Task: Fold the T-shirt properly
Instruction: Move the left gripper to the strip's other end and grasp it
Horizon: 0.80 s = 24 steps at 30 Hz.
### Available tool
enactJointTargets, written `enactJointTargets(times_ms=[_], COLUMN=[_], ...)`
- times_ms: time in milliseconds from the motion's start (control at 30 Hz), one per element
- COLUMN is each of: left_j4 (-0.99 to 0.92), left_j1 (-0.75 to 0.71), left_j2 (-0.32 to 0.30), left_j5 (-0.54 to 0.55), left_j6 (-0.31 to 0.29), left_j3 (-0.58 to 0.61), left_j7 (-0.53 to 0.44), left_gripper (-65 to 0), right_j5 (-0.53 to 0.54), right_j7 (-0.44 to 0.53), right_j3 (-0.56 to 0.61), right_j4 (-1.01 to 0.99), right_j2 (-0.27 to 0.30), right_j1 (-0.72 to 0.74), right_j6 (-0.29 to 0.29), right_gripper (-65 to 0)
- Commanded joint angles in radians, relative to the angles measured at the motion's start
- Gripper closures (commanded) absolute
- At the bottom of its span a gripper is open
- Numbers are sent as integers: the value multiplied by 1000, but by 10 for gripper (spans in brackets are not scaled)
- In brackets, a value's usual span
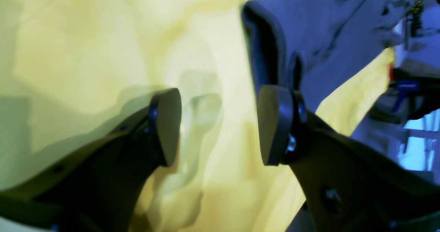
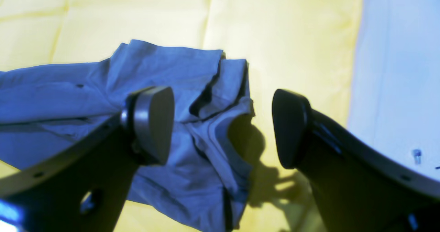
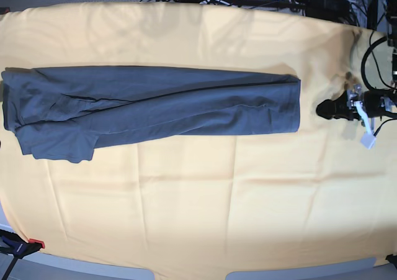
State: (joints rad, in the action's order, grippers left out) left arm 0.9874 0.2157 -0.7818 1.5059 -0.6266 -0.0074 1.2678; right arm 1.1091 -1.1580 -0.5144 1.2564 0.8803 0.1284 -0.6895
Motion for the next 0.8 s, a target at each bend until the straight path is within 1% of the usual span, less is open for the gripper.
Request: enactJointTargets(times_ms=[0,167,267,300,533,767], left_j4=[7,7,9,13,87,188], left_j1=[6,6,6,6,-15,-86], left_j2=[7,83,105,108,88,92], left_j5=[-22,-22,-22,-22,-22,-22], left_j6=[13,13,14,17,25,24], left_j3=[1,2,2,2,2,2], left_j7=[34,80,111,128,128,128], left_gripper=[-373,-373,-373,-373,-373,-373], right_j5=[13,13,13,13,13,13], right_j7=[27,37,41,41,48,60], right_j3=[-11,-11,-11,-11,-11,-11], right_j4=[14,14,14,14,14,14], right_j2=[35,34,34,34,34,34], right_j1=[16,16,16,16,16,16], right_j6=[-2,-2,-2,-2,3,17], right_gripper=[-458,-458,-458,-458,-458,-458])
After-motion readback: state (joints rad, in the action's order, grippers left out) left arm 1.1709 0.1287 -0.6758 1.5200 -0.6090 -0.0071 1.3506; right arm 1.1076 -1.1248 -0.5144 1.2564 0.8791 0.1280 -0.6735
